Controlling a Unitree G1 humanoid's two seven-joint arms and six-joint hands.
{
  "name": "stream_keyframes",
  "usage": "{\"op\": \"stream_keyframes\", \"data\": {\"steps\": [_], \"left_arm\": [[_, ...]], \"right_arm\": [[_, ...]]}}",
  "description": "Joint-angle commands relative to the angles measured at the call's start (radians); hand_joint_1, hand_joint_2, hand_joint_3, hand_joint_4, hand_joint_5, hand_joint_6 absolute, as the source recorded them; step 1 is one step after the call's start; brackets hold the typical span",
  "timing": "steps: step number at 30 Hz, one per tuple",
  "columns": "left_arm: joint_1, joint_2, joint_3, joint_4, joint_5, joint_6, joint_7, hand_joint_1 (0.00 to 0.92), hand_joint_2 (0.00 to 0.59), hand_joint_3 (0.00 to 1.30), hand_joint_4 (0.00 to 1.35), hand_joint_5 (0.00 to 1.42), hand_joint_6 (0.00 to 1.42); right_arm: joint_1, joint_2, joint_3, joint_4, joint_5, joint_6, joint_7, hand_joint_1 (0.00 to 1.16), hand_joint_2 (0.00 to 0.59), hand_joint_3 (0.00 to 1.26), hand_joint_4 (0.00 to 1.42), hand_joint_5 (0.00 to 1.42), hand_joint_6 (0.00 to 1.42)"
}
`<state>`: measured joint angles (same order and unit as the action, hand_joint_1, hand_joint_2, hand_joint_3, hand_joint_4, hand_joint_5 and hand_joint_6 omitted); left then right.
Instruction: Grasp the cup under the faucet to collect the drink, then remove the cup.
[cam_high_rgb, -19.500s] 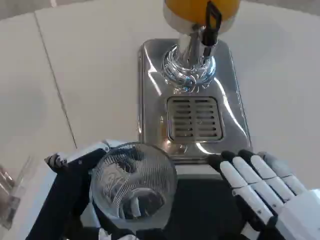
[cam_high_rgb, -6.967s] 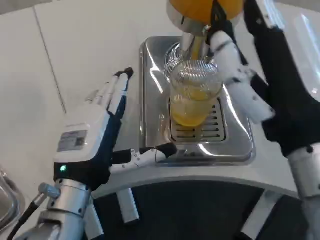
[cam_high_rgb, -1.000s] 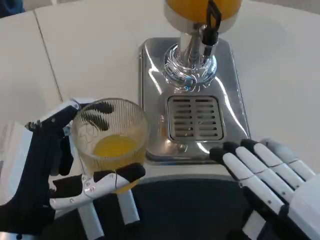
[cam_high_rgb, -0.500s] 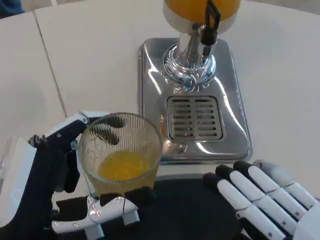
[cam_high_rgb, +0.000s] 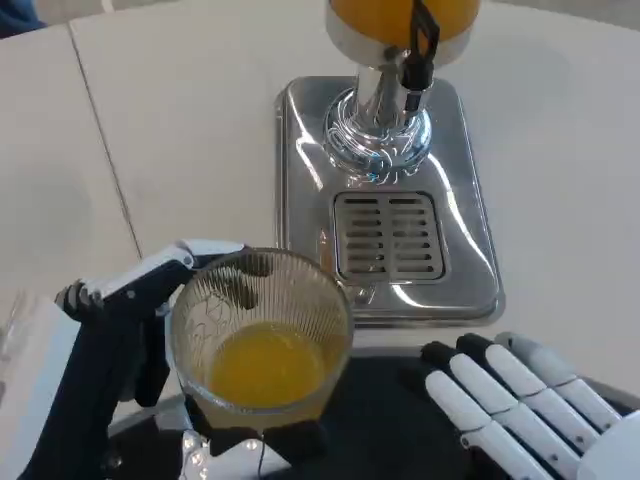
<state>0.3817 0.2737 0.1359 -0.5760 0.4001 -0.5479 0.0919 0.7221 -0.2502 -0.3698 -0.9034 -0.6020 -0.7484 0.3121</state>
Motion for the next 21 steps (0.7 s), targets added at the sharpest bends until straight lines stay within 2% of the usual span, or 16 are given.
{"op": "stream_keyframes", "data": {"steps": [1,10,21], "left_arm": [[-0.003,-0.021,-0.015,0.005,-0.012,-0.031,-0.005,0.779,0.000,1.14,1.03,1.36,1.42],[-0.011,-0.030,-0.027,0.012,-0.019,-0.031,-0.022,0.781,0.000,1.14,1.03,1.36,1.42],[-0.026,-0.036,-0.036,0.010,-0.017,-0.025,-0.030,0.786,0.000,1.14,1.03,1.36,1.42]], "right_arm": [[-0.008,0.004,0.013,-0.020,-0.012,0.027,0.004,0.06,0.554,0.00,0.00,0.00,0.00],[-0.004,0.020,0.055,-0.059,-0.041,0.073,0.005,0.06,0.554,0.00,0.00,0.00,0.00],[-0.012,0.035,0.073,-0.071,-0.056,0.102,-0.003,0.05,0.557,0.00,0.00,0.00,0.00]]}}
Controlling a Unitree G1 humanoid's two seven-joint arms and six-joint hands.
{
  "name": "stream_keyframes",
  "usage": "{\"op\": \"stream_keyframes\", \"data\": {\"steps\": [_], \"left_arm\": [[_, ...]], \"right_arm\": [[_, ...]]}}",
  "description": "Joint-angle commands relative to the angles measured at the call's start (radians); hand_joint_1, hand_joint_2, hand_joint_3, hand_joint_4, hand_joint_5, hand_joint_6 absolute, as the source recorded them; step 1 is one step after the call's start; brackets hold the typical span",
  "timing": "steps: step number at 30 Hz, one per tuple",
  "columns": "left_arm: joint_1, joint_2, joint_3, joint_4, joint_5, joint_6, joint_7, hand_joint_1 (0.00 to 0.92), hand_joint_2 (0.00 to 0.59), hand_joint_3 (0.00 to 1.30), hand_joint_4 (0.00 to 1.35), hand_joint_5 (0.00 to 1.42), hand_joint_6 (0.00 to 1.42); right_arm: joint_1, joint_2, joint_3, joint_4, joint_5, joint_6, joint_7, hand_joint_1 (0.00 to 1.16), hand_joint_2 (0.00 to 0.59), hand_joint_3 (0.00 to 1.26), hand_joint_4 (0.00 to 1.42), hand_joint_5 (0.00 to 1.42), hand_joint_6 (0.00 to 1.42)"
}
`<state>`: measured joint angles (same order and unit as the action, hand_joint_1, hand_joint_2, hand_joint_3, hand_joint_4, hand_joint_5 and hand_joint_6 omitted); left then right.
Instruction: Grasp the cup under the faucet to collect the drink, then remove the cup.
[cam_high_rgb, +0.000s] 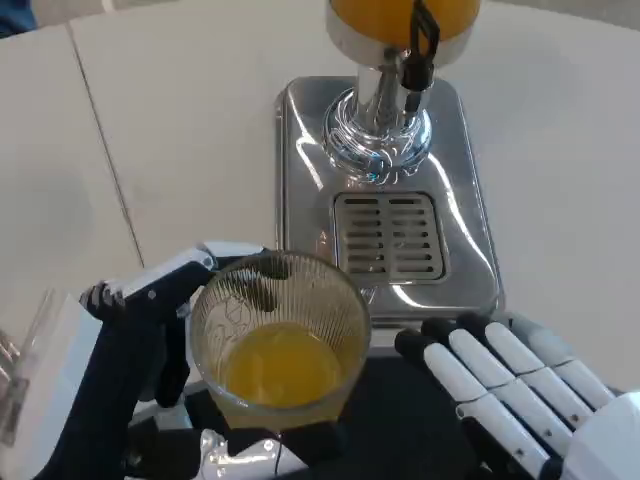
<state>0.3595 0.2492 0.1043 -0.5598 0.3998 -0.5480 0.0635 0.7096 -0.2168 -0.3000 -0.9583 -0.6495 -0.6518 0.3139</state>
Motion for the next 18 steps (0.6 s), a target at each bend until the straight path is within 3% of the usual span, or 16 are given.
{"op": "stream_keyframes", "data": {"steps": [1,8,18], "left_arm": [[-0.004,-0.013,-0.005,-0.007,-0.012,-0.027,0.000,0.786,0.000,1.14,1.03,1.36,1.42],[-0.006,-0.024,-0.013,-0.008,-0.005,-0.022,-0.002,0.786,0.000,1.14,1.03,1.36,1.42],[-0.013,-0.036,-0.011,-0.009,-0.005,-0.015,-0.005,0.786,0.000,1.14,1.03,1.36,1.42]], "right_arm": [[0.001,0.002,0.004,-0.014,-0.010,0.006,-0.006,0.05,0.558,0.00,0.00,0.00,0.00],[0.002,-0.012,0.004,-0.003,-0.012,-0.003,-0.002,0.04,0.559,0.00,0.00,0.00,0.00],[-0.002,-0.024,-0.006,-0.021,0.001,0.037,0.005,0.03,0.560,0.00,0.00,0.00,0.00]]}}
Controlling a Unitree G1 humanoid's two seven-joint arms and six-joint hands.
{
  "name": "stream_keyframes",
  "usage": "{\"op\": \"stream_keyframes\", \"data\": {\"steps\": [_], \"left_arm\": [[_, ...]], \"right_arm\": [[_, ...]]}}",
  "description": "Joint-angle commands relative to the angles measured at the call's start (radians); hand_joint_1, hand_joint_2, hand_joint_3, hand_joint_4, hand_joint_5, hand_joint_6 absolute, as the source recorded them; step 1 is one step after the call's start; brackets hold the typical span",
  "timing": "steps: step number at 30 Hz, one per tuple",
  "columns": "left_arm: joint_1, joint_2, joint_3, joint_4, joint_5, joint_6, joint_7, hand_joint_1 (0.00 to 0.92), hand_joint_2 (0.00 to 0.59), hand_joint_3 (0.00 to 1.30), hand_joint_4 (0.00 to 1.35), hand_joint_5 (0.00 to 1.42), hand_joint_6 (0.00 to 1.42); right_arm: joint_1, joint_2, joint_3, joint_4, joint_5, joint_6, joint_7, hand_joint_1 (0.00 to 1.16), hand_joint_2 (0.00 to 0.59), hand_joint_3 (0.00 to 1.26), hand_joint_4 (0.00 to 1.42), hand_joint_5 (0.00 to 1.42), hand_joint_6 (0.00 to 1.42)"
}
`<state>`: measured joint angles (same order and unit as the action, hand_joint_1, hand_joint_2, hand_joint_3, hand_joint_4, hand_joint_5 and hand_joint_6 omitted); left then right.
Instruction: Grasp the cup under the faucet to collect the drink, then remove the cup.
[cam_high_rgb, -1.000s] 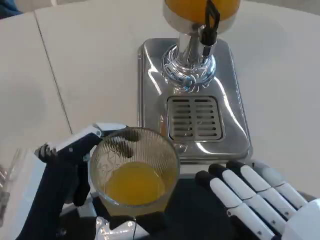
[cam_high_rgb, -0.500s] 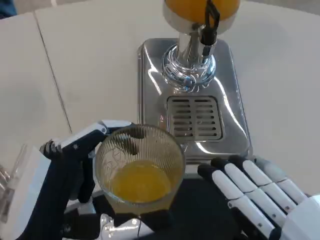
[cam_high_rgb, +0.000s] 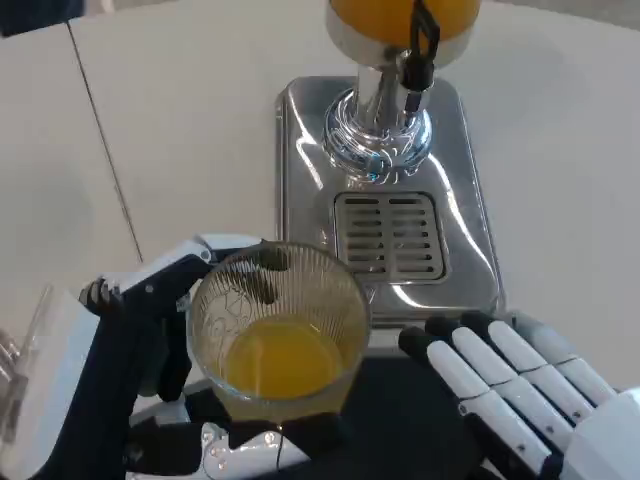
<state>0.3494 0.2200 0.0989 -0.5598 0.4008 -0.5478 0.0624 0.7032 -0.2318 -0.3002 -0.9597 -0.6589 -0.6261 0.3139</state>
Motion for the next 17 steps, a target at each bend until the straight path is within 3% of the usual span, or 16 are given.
{"op": "stream_keyframes", "data": {"steps": [1,17], "left_arm": [[-0.003,-0.008,-0.006,-0.009,-0.005,-0.014,-0.005,0.786,0.000,1.14,1.03,1.36,1.42],[-0.009,-0.022,-0.010,-0.011,0.001,-0.002,-0.006,0.786,0.000,1.14,1.03,1.36,1.42]], "right_arm": [[0.006,-0.010,-0.006,-0.021,0.010,0.012,0.005,0.03,0.560,0.00,0.00,0.00,0.00],[0.022,-0.019,0.000,-0.034,0.004,0.027,0.005,0.03,0.560,0.00,0.00,0.00,0.00]]}}
